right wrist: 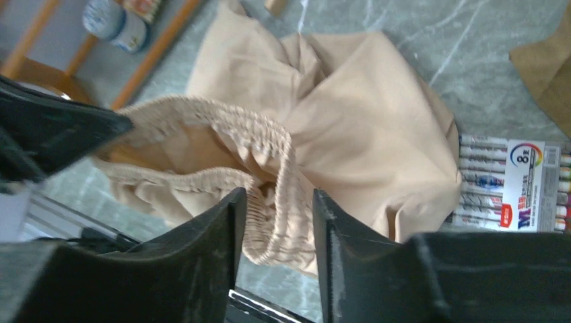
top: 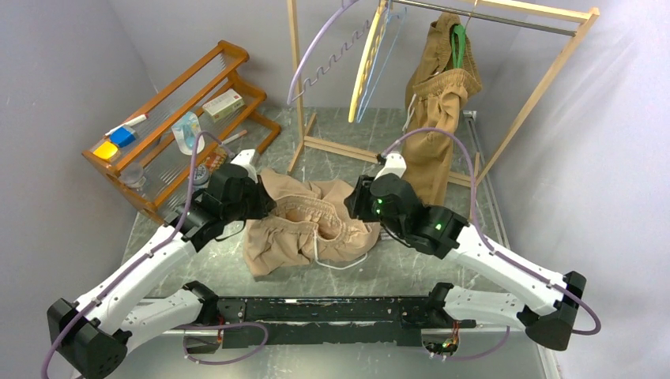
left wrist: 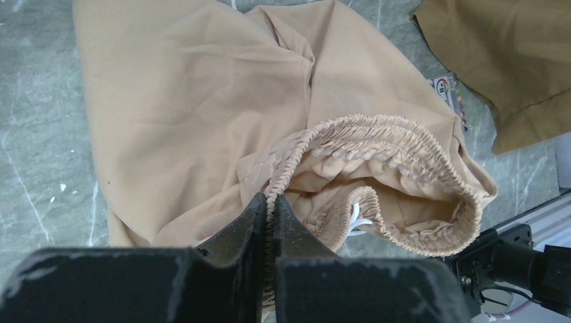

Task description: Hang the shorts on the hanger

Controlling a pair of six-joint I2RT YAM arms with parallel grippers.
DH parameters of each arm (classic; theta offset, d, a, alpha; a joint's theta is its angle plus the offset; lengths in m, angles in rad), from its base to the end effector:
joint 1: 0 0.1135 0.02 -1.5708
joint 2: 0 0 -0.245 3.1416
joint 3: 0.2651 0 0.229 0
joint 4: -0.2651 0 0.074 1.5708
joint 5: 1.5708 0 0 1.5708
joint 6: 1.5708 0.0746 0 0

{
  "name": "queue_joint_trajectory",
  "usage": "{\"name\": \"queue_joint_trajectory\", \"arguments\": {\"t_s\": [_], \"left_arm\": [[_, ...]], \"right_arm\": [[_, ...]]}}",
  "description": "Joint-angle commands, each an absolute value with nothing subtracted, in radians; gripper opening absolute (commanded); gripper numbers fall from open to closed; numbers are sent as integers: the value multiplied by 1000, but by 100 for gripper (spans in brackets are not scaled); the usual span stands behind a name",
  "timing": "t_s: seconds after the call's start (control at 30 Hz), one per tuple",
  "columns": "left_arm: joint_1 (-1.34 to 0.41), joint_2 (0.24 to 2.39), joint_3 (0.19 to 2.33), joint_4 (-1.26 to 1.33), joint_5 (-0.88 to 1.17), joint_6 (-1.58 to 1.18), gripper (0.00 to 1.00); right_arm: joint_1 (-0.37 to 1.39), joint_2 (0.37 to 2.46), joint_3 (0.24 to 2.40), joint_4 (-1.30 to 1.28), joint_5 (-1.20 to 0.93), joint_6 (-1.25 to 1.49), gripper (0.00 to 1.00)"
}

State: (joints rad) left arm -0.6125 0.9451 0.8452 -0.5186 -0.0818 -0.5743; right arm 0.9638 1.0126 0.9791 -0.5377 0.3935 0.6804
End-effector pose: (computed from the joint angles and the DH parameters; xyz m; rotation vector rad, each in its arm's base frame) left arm 0.1862 -0.1234 0.2637 -0.0045 2.2470 -0.5716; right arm 0.1566 0.1753 0.2966 -0.0714 2.1439 0.5637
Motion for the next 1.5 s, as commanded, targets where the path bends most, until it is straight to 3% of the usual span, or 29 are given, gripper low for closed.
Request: {"name": "queue_joint_trajectory", "arguments": {"t_s": [0.0,0.17,0.5,0.83,1.47], "left_arm": [[-545,944,870,-443,112,-507,7],[-482,949,857,-422,261,-415,7],[-480,944,827,-416,313,-274,7],[-480,887,801,-410,296,-272,7],[-480,850,797,-408,291,-271,7]], "right_arm": [[965,1004,1105,-537,457,693,48],[966,1079,1273,-557,548,623,50],[928,1245,1567,-576,751,433,50],[691,1320,1668,-491,545,415,48],[628,1451,1723,-394,453,439,50]]}}
